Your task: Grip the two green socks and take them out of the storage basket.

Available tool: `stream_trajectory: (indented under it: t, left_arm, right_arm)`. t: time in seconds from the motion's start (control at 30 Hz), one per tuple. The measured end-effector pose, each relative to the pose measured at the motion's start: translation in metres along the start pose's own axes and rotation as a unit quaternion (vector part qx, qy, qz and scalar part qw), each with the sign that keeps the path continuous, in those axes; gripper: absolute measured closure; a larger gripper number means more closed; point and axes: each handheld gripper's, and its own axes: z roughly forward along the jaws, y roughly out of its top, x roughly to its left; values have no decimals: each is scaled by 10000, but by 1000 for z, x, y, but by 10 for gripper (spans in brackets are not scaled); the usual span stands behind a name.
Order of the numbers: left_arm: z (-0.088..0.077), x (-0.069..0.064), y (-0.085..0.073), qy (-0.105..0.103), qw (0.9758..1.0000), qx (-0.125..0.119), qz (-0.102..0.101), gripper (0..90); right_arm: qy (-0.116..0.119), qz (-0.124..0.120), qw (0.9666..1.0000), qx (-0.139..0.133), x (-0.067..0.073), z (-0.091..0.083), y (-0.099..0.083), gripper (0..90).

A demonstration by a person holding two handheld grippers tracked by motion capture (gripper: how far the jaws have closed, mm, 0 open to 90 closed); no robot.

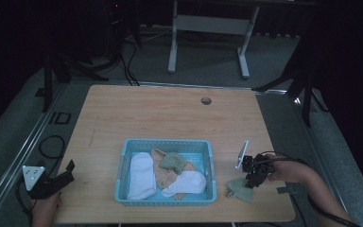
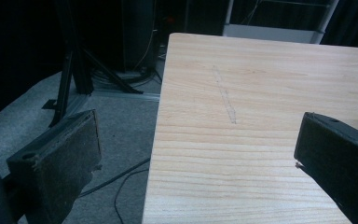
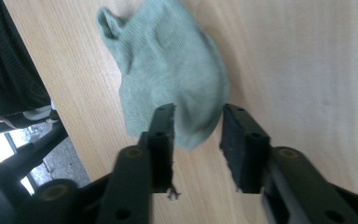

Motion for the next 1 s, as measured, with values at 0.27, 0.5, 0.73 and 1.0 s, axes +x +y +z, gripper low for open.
stream_trajectory:
  t: [0.27,0.5,0.73,1.0]
  left_arm:
    - [0,0,0,-21,10000,4,8,7]
    - [0,1,0,-40,10000,-4,-9,7]
    - [0,1,0,-45,10000,6,-19,7]
    - [0,1,0,-57,10000,9,-30,7]
  right_arm:
    - [-344,-2,9993,-122,1,-31,12,552]
    - [-490,-178,9983,-242,5,-56,37,552]
    - [-577,-388,9973,-231,10,-65,66,552]
    - [-588,-635,9958,-300,14,-70,96,553]
